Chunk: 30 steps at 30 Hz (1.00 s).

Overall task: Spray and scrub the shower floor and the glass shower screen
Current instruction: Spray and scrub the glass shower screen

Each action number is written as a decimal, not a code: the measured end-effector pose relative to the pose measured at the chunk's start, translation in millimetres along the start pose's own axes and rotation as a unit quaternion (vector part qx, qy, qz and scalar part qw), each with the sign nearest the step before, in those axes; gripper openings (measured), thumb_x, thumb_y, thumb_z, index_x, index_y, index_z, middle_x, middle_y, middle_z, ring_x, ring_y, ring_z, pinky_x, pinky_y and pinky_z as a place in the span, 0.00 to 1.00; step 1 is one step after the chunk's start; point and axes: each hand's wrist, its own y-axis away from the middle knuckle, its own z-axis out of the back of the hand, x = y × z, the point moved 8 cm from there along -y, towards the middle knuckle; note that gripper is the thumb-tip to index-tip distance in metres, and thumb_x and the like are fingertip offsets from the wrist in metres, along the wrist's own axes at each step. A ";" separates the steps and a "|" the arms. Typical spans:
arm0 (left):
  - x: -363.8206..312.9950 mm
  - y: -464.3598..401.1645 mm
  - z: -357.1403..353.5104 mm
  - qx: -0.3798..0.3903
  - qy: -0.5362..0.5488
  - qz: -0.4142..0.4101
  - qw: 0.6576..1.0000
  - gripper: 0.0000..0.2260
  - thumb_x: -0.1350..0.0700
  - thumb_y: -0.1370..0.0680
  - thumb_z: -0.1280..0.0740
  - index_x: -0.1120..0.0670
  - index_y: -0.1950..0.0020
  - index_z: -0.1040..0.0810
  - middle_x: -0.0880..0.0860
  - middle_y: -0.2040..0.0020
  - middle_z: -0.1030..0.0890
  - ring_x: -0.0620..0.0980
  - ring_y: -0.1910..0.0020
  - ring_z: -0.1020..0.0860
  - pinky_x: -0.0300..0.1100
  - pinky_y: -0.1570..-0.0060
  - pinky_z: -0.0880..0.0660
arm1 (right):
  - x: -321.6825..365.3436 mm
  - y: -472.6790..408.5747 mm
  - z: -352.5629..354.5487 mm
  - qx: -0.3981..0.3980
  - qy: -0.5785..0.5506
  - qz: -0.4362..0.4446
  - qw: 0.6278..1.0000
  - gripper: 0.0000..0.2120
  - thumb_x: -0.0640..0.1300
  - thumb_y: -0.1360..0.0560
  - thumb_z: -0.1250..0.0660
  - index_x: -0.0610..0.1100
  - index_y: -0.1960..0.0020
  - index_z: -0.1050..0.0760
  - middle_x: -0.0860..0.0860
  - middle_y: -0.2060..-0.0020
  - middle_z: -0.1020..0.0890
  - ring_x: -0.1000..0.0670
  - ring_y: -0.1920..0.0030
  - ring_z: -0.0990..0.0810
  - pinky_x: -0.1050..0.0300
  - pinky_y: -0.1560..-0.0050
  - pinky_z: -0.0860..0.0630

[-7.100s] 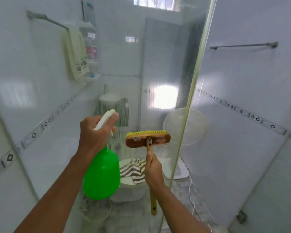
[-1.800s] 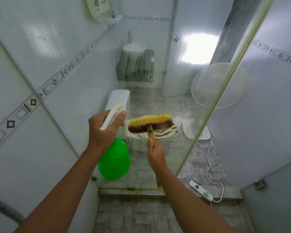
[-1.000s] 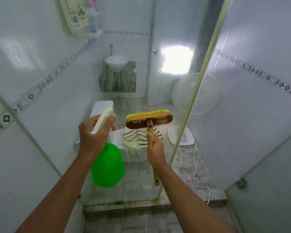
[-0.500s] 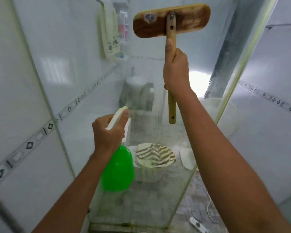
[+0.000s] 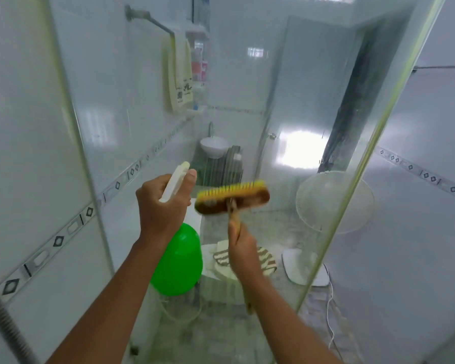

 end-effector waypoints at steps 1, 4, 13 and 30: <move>-0.9 -0.9 0.3 0.004 -0.002 -0.002 1.000 0.21 0.45 0.19 0.29 0.55 0.68 0.18 0.50 0.73 0.19 0.42 0.75 0.22 0.31 0.70 0.27 | -27.3 16.3 -11.8 0.007 0.029 -0.018 0.999 0.25 0.66 0.22 0.51 0.49 0.52 0.25 0.52 0.68 0.23 0.57 0.68 0.25 0.52 0.65 0.26; 0.8 -3.4 4.5 0.010 0.005 0.004 1.000 0.21 0.44 0.19 0.29 0.55 0.67 0.17 0.50 0.72 0.18 0.41 0.74 0.21 0.29 0.68 0.27 | -59.2 34.2 -19.3 0.014 0.074 -0.030 0.997 0.27 0.68 0.23 0.52 0.49 0.51 0.25 0.53 0.64 0.22 0.56 0.64 0.24 0.54 0.61 0.28; 2.5 -3.3 8.0 0.010 -0.001 0.021 1.000 0.20 0.42 0.20 0.29 0.56 0.65 0.15 0.50 0.69 0.16 0.42 0.71 0.21 0.28 0.68 0.29 | 147.7 -77.4 33.5 -0.055 -0.028 0.123 0.990 0.19 0.59 0.17 0.49 0.50 0.57 0.29 0.54 0.70 0.28 0.59 0.72 0.30 0.65 0.71 0.32; -3.5 -10.5 7.9 0.035 0.002 0.025 0.999 0.20 0.40 0.22 0.30 0.53 0.66 0.15 0.50 0.70 0.16 0.46 0.70 0.20 0.38 0.67 0.26 | 75.4 -37.9 7.9 -0.003 0.007 0.078 0.997 0.23 0.61 0.18 0.48 0.46 0.46 0.23 0.54 0.67 0.24 0.59 0.69 0.25 0.64 0.67 0.28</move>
